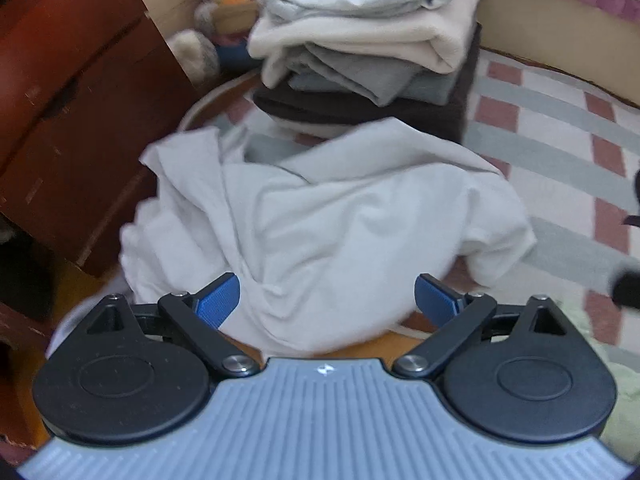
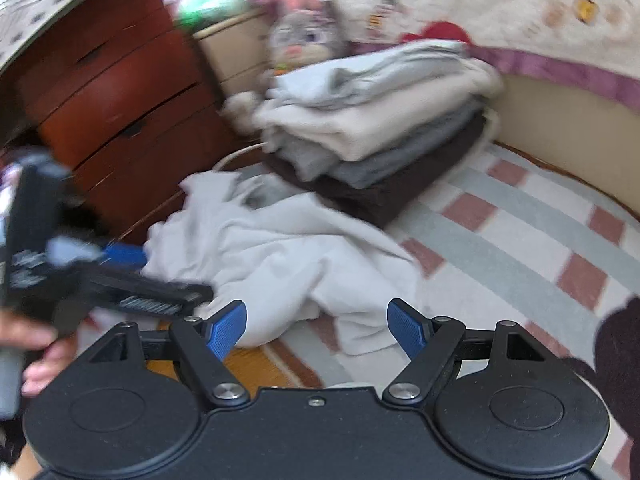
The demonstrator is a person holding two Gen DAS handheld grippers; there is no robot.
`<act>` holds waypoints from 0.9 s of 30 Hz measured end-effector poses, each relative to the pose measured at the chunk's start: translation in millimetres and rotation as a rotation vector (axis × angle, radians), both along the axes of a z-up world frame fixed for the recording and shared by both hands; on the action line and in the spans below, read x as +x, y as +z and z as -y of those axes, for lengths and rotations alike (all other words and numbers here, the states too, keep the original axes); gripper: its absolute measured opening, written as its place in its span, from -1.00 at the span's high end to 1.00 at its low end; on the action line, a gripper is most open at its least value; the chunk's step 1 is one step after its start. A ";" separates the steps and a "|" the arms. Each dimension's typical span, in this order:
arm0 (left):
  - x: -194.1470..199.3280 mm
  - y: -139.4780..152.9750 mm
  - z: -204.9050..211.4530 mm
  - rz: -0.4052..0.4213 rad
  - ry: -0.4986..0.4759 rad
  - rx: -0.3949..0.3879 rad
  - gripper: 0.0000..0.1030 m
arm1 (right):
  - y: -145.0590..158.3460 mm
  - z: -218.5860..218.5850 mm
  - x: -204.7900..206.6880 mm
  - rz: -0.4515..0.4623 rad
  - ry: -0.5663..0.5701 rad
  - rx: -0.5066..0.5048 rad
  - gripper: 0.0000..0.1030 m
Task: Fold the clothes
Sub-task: 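Grasp the white shirt with the right gripper while the left gripper grasps it too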
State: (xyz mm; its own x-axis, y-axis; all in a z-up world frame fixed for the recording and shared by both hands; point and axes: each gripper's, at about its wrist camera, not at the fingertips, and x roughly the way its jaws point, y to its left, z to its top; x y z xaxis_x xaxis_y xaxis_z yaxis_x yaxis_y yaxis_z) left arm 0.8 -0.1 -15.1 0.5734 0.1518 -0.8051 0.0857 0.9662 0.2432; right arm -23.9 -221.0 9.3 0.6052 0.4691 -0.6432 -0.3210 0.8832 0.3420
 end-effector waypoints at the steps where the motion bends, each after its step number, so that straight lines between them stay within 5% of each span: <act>1: 1.3 -2.0 -3.2 0.008 0.000 -0.012 -0.86 | -1.6 -1.0 1.2 -0.003 0.015 0.019 -0.59; 5: 13.2 -14.4 -34.3 0.004 0.078 -0.168 -0.63 | -15.8 -5.3 15.7 -0.033 0.029 0.066 -0.54; 8: 22.3 -24.1 -69.8 0.042 0.137 -0.323 -0.02 | -38.7 -10.7 40.3 -0.074 0.015 0.049 -0.03; 10: 33.0 -35.3 -87.1 0.039 0.155 -0.341 0.31 | -51.9 -12.6 55.0 -0.092 0.013 0.056 0.25; 12: 43.1 -45.6 -101.9 0.038 0.180 -0.322 0.44 | -60.4 -12.4 68.5 -0.103 -0.002 0.076 0.28; 15: 51.2 -53.9 -118.6 0.028 0.219 -0.332 0.44 | -68.1 -14.3 89.4 -0.108 -0.036 0.076 0.07; 17: 54.0 -58.3 -128.7 0.054 0.252 -0.333 0.42 | -71.9 -17.1 101.4 -0.112 -0.069 0.053 -0.46; 18: 55.3 -60.9 -134.0 0.069 0.270 -0.333 0.22 | -73.5 -18.0 106.2 -0.109 -0.089 0.048 -0.72; 19: 57.6 -65.4 -139.9 0.080 0.288 -0.340 0.05 | -75.6 -18.0 109.8 -0.103 -0.105 0.057 -0.75; 21: 66.8 -76.4 -147.6 0.085 0.287 -0.363 -0.64 | -88.8 -15.4 116.1 -0.145 -0.129 0.125 -0.75; 27: 96.7 -109.9 -159.7 0.065 0.255 -0.462 -0.68 | -136.5 -7.4 127.1 -0.311 -0.186 0.354 -0.75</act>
State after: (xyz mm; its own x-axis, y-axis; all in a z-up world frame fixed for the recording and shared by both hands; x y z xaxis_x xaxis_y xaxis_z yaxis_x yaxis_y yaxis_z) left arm 97.6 159.6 -125.0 0.6154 -0.0691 -0.7852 -0.1669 0.9621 -0.2154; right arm 103.2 -213.7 -127.2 0.5040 0.5939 -0.6271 -0.0047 0.7279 0.6856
